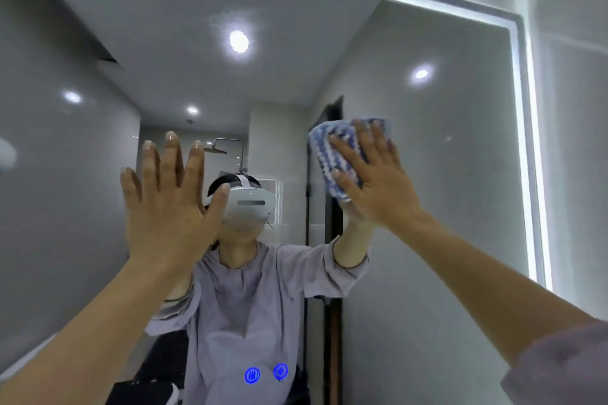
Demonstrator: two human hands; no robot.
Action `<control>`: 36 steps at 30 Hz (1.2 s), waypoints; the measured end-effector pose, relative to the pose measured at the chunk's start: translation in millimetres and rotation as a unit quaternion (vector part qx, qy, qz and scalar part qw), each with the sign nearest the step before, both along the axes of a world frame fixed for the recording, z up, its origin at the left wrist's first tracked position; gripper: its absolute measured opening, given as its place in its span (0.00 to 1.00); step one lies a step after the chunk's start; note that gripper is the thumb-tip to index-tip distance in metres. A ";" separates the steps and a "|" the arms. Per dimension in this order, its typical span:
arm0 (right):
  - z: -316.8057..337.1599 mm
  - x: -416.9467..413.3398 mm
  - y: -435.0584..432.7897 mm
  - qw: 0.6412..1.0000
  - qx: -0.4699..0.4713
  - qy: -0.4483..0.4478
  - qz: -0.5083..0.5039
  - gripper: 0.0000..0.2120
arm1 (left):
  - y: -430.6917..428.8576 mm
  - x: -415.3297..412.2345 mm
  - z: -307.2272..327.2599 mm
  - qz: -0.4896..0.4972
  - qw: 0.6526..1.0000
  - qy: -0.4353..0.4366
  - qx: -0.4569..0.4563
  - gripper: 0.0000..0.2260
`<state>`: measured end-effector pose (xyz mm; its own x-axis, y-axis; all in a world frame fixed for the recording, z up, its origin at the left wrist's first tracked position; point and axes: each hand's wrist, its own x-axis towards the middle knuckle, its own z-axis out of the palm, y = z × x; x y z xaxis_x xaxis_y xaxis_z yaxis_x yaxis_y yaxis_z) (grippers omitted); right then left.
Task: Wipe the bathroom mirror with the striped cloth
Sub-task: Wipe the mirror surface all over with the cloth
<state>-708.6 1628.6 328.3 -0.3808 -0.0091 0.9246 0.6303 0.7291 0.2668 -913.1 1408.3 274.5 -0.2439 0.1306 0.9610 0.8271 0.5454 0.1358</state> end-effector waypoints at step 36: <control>-117.8 43.5 18.2 0.996 -0.076 0.042 -0.009 0.27 | 0.9 -16.3 9.3 0.023 0.999 0.002 -0.040 0.34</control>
